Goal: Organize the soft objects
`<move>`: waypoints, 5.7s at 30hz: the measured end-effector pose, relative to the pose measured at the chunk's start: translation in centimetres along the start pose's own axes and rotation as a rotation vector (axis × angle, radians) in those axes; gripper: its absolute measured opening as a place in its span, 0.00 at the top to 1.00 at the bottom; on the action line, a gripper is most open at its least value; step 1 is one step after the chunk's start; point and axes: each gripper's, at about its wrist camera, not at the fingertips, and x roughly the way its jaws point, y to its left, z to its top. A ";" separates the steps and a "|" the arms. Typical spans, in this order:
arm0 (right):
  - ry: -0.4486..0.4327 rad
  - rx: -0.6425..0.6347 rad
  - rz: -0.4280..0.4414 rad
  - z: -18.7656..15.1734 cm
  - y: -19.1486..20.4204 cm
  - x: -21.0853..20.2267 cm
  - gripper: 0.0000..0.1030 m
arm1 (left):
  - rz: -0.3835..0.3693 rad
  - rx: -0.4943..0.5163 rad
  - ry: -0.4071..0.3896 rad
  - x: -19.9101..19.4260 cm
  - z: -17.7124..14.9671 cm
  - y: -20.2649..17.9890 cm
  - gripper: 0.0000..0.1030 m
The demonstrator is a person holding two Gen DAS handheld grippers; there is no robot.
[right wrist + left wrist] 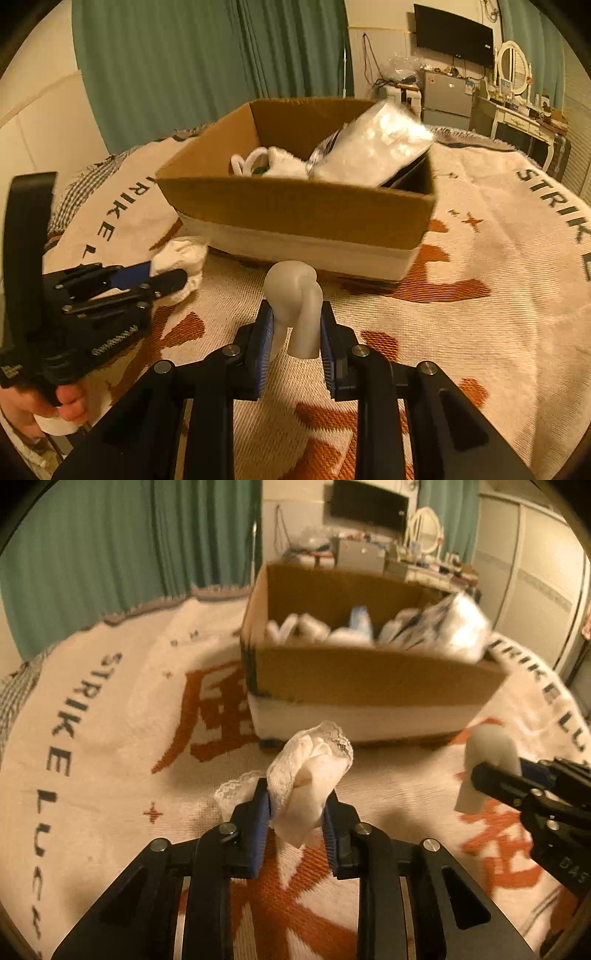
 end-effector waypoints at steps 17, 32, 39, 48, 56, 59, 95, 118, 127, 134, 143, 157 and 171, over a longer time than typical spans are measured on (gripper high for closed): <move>-0.218 -0.021 0.005 9.5 -0.6 -12.9 0.76 | -0.048 0.091 -0.212 -10.1 9.1 -2.8 0.76; -0.071 0.066 -0.014 18.7 -6.4 1.6 0.72 | -0.015 0.090 -0.159 3.4 16.7 -2.7 0.76; -0.071 0.090 -0.025 18.0 -8.9 4.7 0.59 | -0.014 0.070 -0.146 6.5 16.5 -2.3 0.71; -0.153 0.102 -0.024 18.3 -8.8 -1.7 0.45 | 0.049 0.104 -0.197 0.9 16.2 -3.5 0.34; -0.315 0.044 -0.064 19.7 -4.5 -17.7 0.45 | 0.057 0.097 -0.456 -16.1 18.0 -2.7 0.33; -0.415 0.041 -0.061 19.1 -2.8 -24.7 0.43 | 0.075 0.098 -0.583 -22.5 17.2 -2.1 0.17; -0.575 0.032 -0.126 0.1 -0.7 -21.8 0.00 | 0.147 0.067 -0.663 -19.6 0.0 -2.3 0.09; -0.534 -0.001 -0.131 -0.5 0.3 -20.6 0.00 | 0.114 0.029 -0.594 -19.0 -0.6 -1.7 0.09; -0.532 0.012 -0.136 -0.6 0.3 -20.4 0.00 | 0.106 0.045 -0.597 -18.9 -0.5 -1.7 0.09; -0.530 0.022 -0.147 -0.5 0.3 -20.4 0.00 | 0.099 0.042 -0.583 -18.5 -0.5 -1.7 0.09; -0.528 0.019 -0.149 -0.5 0.4 -20.2 0.00 | 0.122 0.048 -0.593 -18.4 -0.7 -1.9 0.09; -0.524 0.018 -0.150 -0.7 0.5 -20.0 0.00 | 0.135 0.032 -0.598 -18.3 -1.1 -1.5 0.09; -0.522 0.018 -0.147 -0.8 0.4 -19.9 0.00 | 0.149 0.046 -0.608 -18.5 -1.4 -2.2 0.09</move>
